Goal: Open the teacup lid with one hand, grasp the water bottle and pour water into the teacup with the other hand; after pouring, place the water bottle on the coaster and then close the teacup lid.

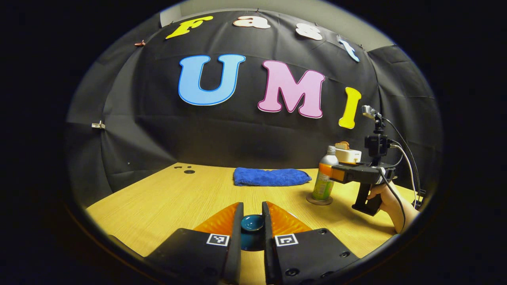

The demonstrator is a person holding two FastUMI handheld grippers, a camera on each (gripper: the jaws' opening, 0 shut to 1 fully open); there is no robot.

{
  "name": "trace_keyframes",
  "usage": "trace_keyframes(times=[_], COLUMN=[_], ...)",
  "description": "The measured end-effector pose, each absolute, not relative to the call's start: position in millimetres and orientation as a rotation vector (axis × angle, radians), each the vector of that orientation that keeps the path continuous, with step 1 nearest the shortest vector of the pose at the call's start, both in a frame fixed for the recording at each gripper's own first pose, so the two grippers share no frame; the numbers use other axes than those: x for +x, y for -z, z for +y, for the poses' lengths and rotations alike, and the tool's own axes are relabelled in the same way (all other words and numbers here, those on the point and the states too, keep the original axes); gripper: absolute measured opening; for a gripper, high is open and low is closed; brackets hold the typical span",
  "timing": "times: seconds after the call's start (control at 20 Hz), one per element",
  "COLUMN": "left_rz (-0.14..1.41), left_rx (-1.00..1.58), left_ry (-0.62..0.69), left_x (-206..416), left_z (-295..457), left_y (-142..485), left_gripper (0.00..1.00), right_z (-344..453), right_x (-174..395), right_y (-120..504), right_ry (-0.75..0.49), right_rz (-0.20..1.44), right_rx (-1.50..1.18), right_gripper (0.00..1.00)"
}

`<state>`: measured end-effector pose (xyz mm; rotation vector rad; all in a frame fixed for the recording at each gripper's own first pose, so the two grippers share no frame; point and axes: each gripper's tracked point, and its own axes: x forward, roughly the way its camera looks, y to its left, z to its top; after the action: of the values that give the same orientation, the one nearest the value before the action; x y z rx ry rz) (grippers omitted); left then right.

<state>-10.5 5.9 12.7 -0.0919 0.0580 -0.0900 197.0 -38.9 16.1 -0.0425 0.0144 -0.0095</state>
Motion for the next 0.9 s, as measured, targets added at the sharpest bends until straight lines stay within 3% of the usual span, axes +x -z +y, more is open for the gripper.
trace_keyframes(times=[0.55,0.9], left_rz=[0.061,0.088], left_rx=[-0.064,-0.05], left_ry=[0.11,0.152], left_x=[3,31], left_z=[-14,-36], left_y=[-16,-5], left_gripper=[0.27,0.29], right_z=[-16,-35], right_x=[164,163], right_y=[-64,-69], right_ry=[-0.052,0.006], right_rz=[-0.127,-0.137], right_rx=[-0.054,-0.086], right_gripper=[0.98,0.98])
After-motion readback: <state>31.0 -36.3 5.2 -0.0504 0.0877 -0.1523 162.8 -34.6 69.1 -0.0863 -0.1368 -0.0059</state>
